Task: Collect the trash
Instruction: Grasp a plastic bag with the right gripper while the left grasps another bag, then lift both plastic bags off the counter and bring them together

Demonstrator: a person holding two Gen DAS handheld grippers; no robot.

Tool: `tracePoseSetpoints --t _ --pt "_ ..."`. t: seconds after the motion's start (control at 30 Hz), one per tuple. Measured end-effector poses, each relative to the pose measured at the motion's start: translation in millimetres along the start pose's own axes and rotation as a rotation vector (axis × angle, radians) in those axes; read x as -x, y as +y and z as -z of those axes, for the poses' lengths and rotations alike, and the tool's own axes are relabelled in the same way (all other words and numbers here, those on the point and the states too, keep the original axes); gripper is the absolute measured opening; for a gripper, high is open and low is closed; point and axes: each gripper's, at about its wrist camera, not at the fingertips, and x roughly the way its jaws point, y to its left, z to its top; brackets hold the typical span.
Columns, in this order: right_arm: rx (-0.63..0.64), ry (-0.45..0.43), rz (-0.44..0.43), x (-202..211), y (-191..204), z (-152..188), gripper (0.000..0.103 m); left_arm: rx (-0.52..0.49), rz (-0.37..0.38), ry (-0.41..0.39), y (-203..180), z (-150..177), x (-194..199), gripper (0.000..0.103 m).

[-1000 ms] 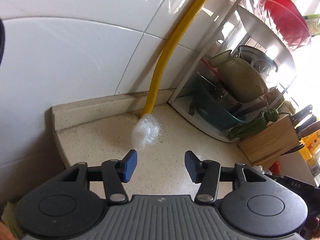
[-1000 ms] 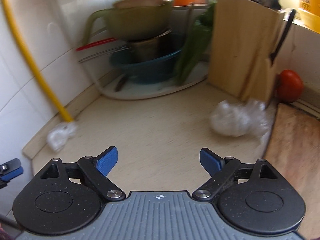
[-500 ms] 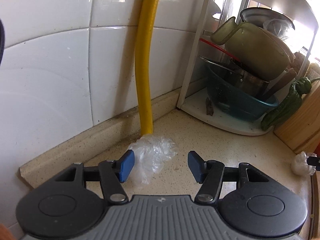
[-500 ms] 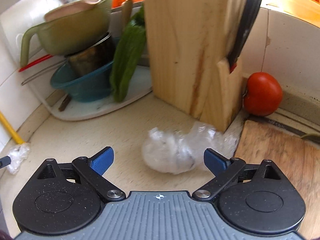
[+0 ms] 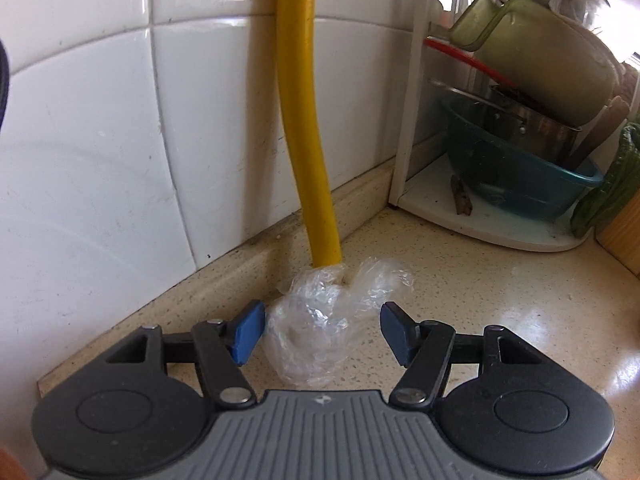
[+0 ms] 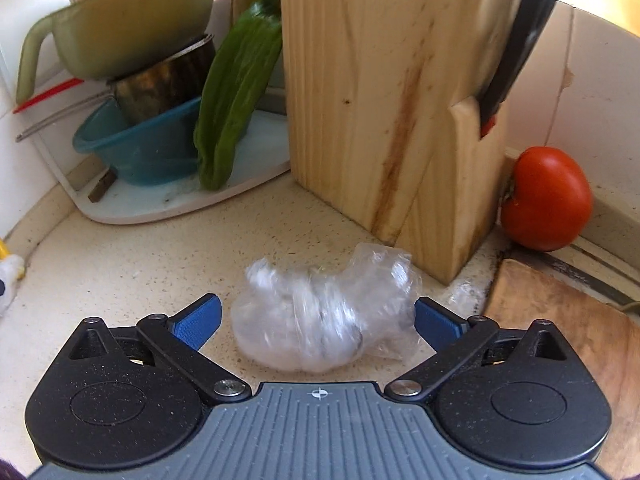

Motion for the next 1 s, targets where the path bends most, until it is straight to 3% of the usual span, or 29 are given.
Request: tracePoseSetpoints --t 0.13,0.17,0.23,0.27,0.43,0.63,0.77,1.0 --pt "0.006 -0.005 0.011 -2.6 2.2 1.8 0.101 0.002 0.008 0.023 1.0 3.0 -10.0 0.059" --pt "0.008 -0.004 0.010 -2.1 2.5 2.2 0.100 0.009 0.009 0.033 0.7 3.2 -12.9 0.055" --pt "0.008 -0.002 0.010 -0.3 2.7 2.0 0.094 0.025 0.030 0.030 -0.9 2.7 -12.5 0.036" --pt "0.003 0.003 0.002 1.8 1.6 1.9 0.093 0.039 0.060 0.038 -2.5 1.6 -12.9 0.034" --pt "-0.049 0.008 -0.078 17.3 -3.5 4.1 0.082 0.048 0.160 0.027 -18.4 2.5 6.4 0.033" --pt "-0.051 0.023 -0.185 36.8 13.2 13.9 0.079 -0.002 0.294 0.037 -49.6 12.1 39.8 0.033" --pt "-0.025 0.020 -0.236 46.0 32.3 18.4 0.078 -0.017 0.345 0.054 -62.0 27.1 54.8 0.033" --pt "0.041 0.062 -0.260 52.0 60.8 35.1 0.079 -0.014 0.367 0.102 -66.9 59.6 68.4 0.033"
